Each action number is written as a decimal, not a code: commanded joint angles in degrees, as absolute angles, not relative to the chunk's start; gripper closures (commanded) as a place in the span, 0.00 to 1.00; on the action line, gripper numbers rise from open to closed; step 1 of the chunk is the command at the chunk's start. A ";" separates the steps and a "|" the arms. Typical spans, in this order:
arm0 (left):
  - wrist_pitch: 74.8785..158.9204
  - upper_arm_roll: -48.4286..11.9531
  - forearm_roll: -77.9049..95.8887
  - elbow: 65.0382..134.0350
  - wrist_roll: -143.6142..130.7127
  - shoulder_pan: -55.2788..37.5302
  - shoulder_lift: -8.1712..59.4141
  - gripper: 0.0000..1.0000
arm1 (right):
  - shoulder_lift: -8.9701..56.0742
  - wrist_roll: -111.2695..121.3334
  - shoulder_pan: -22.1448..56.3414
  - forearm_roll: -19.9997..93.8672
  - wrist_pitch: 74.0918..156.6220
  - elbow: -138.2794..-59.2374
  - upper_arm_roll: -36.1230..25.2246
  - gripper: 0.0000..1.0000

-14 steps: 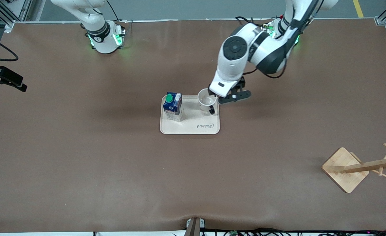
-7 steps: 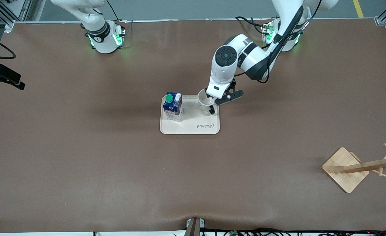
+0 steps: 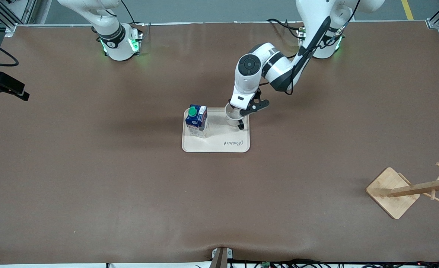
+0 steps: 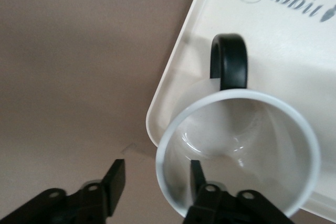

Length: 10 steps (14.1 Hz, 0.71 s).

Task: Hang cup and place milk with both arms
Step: 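Lower the left gripper and grasp the white mug by its rim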

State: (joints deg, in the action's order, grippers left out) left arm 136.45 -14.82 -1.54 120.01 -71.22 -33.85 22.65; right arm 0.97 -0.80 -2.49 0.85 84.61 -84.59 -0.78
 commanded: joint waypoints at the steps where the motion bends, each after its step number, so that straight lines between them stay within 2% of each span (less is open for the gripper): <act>1: 137.29 -14.59 -1.32 119.71 -71.98 -34.01 23.20 0.94 | 1.50 -1.23 -1.67 1.14 84.29 -83.15 -0.53 0.00; 2: 137.29 -14.50 -1.32 119.45 -71.90 -33.67 23.20 1.00 | 1.58 -1.32 -0.97 1.14 84.29 -82.97 -0.61 0.00; 5: 136.59 -14.15 -1.49 117.78 -71.20 -32.87 21.72 1.00 | 1.58 -1.23 -0.79 1.23 84.29 -82.97 -0.70 0.00; 7: 135.27 -14.15 -1.58 116.81 -70.67 -30.60 18.21 1.00 | 1.67 -1.23 -1.32 1.23 84.37 -82.97 -0.70 0.00; 10: 126.60 -14.33 -1.58 112.34 -66.55 -26.64 12.15 1.00 | 1.76 -1.32 0.43 1.32 84.29 -82.97 -0.53 0.00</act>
State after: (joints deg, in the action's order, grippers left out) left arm 133.03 -14.11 -1.54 114.15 -68.83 -28.77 17.73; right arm 0.97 -0.83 -0.76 0.91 84.81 -84.44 -0.67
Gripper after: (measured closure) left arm 0.943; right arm 0.000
